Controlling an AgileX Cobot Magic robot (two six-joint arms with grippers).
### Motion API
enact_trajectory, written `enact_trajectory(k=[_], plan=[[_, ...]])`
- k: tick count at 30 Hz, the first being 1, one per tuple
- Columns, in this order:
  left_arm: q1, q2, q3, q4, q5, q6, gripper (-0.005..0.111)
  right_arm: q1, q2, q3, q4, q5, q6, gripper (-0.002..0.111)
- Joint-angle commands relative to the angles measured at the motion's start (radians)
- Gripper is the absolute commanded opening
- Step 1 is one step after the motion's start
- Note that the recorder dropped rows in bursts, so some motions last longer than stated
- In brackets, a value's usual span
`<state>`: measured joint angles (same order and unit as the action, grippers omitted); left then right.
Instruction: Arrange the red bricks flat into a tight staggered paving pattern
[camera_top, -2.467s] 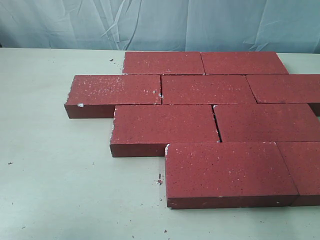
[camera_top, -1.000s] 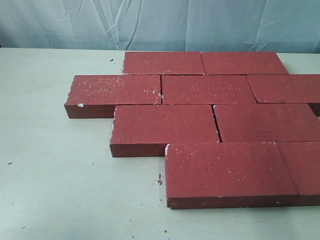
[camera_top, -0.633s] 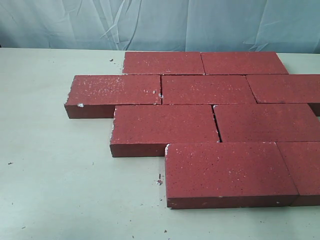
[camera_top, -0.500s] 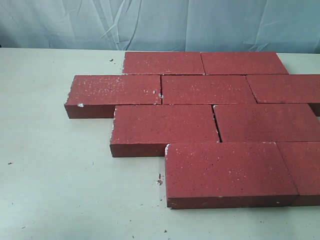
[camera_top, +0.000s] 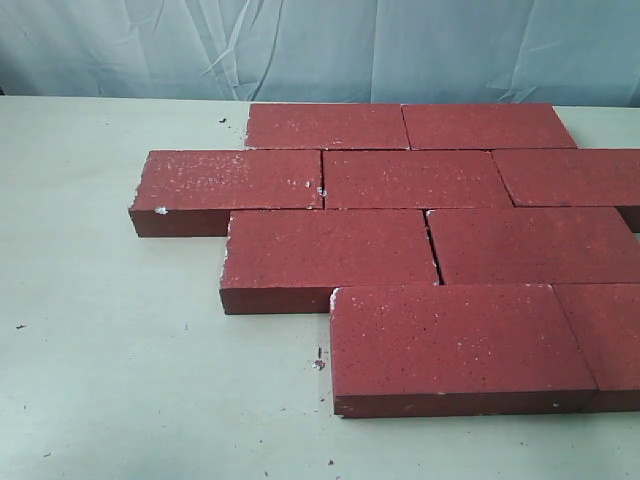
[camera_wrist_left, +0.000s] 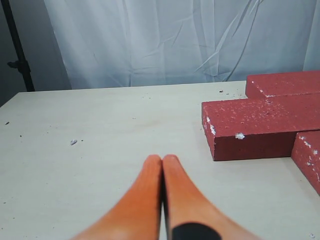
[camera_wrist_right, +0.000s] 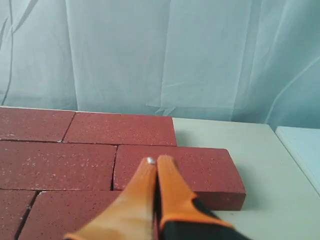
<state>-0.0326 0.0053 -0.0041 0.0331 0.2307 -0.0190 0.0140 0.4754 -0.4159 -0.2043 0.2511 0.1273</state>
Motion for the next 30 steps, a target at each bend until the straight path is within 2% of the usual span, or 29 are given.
enact_trajectory(k=[1,18,25,30], plan=[[0.003,-0.005,0.004,-0.006,0.000,-0.004,0.000,-0.027,-0.080,0.077,-0.013,-0.015,0.015,-0.001],[0.003,-0.005,0.004,-0.006,0.001,-0.004,0.000,-0.027,-0.390,0.305,-0.022,-0.013,0.031,-0.001],[0.003,-0.005,0.004,-0.006,0.001,-0.004,0.000,-0.027,-0.403,0.313,-0.022,-0.013,0.031,-0.001],[0.003,-0.005,0.004,-0.006,0.001,-0.004,0.000,-0.027,-0.475,0.385,0.035,-0.022,-0.004,-0.001]])
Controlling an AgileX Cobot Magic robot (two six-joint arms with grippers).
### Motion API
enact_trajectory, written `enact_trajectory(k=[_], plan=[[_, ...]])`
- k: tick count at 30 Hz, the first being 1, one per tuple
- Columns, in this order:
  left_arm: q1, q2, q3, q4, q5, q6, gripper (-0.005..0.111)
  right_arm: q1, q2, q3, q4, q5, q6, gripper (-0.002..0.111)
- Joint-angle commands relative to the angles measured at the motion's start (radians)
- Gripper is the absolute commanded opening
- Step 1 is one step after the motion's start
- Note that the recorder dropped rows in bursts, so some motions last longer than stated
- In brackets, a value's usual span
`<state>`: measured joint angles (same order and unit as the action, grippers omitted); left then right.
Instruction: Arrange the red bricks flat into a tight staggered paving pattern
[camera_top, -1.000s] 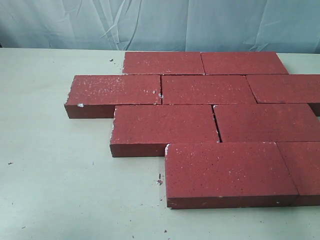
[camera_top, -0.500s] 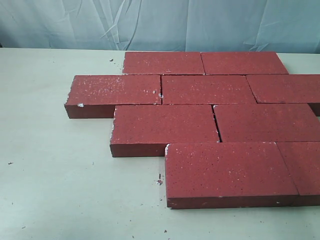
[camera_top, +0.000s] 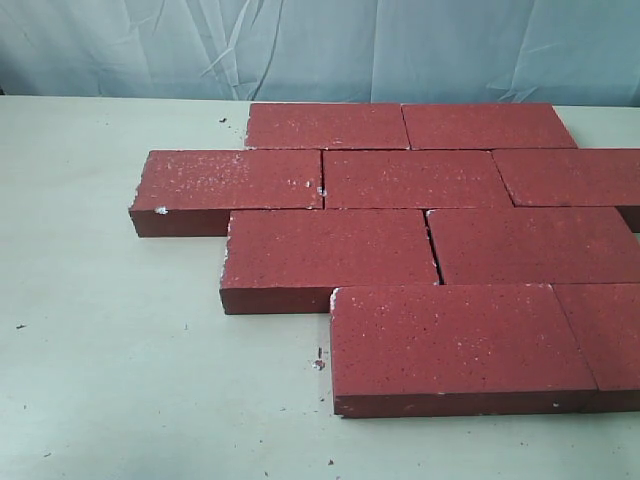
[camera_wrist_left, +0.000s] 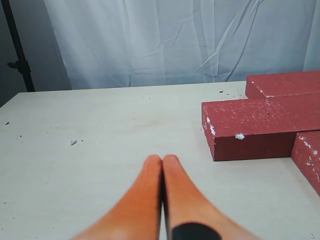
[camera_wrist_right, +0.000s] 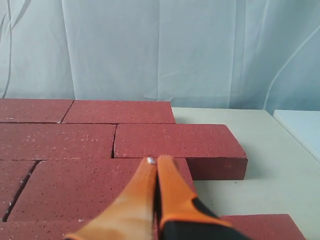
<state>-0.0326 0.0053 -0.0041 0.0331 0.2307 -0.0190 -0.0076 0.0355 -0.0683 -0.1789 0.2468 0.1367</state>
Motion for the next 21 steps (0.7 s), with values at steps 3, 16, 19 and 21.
enact_trajectory(k=[3,16,19,21], plan=[[0.003,-0.005,0.004,-0.006,0.001,-0.004,0.000,-0.006,-0.036,0.068,0.052,-0.017,-0.032,-0.001],[0.003,-0.005,0.004,-0.006,0.001,-0.004,0.000,-0.004,-0.036,0.068,0.143,0.009,-0.144,-0.001],[0.003,-0.005,0.004,-0.006,0.001,-0.004,0.000,-0.004,-0.036,0.068,0.135,0.022,-0.127,-0.001],[0.003,-0.005,0.004,-0.006,0.001,-0.004,0.000,-0.004,-0.036,0.068,0.122,0.035,-0.108,-0.001]])
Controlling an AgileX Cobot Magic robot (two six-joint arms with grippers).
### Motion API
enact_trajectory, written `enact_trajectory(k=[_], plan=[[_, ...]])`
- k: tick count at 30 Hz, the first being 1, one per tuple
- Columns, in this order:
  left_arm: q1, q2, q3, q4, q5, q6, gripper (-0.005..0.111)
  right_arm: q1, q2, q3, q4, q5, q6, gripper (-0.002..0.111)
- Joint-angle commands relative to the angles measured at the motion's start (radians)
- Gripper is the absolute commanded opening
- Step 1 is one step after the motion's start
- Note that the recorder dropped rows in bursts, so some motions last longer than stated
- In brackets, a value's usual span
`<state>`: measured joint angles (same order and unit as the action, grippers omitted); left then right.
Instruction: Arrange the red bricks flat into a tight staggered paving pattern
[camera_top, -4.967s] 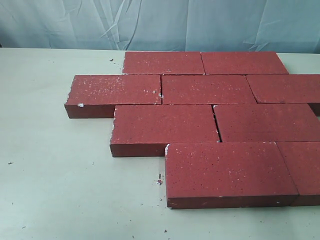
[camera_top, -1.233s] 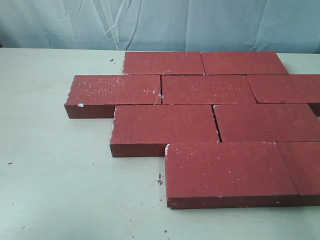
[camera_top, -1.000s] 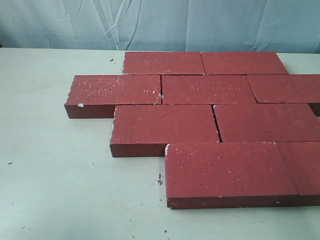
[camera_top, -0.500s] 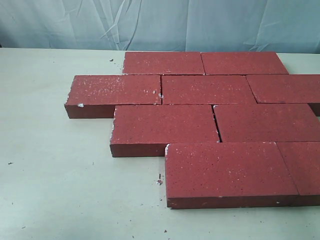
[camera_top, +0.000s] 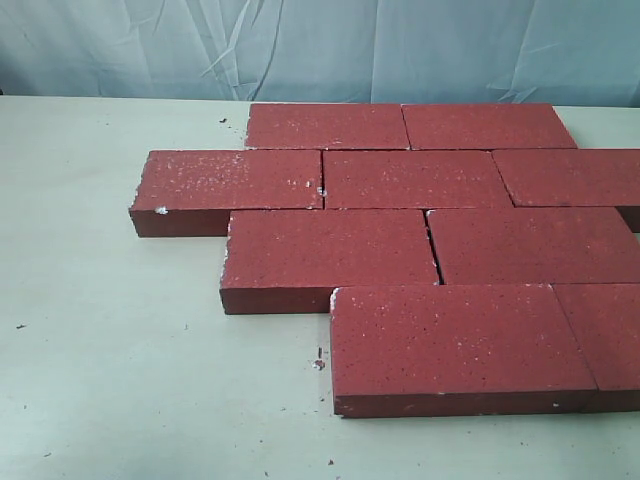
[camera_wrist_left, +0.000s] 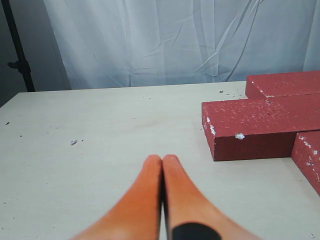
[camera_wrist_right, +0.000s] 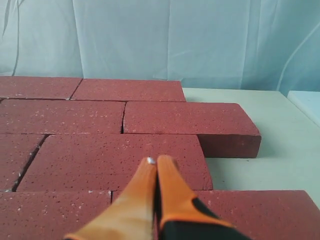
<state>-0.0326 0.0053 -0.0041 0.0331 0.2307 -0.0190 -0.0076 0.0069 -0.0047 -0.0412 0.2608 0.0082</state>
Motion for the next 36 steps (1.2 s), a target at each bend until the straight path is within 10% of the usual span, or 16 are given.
enact_trajectory(k=[1,36], plan=[[0.003,-0.005,0.004,-0.006,0.001,-0.004,0.000,-0.004,-0.007,0.005,-0.016,0.021,0.025,-0.001],[0.003,-0.005,0.004,-0.006,0.001,-0.004,0.000,-0.004,-0.007,0.005,-0.016,0.045,0.032,-0.001]])
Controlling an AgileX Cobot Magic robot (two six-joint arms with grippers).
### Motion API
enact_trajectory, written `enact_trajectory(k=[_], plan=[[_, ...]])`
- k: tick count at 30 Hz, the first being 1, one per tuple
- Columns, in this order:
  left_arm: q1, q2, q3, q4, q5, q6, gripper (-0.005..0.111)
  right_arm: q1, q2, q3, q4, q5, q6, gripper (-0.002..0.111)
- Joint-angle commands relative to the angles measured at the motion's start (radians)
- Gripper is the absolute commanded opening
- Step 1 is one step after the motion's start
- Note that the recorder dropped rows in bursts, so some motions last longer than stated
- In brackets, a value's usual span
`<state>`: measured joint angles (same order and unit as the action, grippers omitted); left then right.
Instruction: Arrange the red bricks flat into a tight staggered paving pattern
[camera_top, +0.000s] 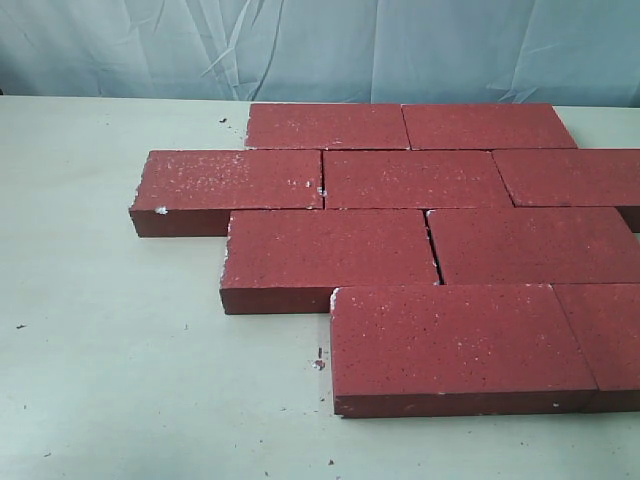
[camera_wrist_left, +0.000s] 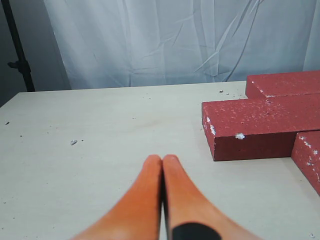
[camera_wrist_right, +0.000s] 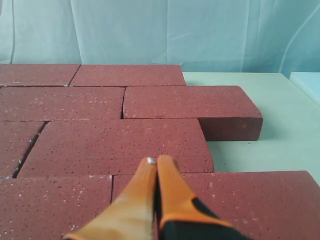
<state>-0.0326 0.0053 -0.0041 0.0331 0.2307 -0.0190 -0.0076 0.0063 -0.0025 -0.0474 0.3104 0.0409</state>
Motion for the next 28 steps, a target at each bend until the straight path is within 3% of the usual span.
enact_trajectory(k=[1,28], plan=[[0.003,-0.005,0.004,-0.006,0.001,-0.004,0.000,-0.004,-0.006,0.002,-0.010,-0.005,-0.001,-0.001],[0.003,-0.005,0.004,-0.006,0.001,-0.004,0.000,-0.004,-0.006,0.002,0.032,-0.007,0.002,-0.001]])
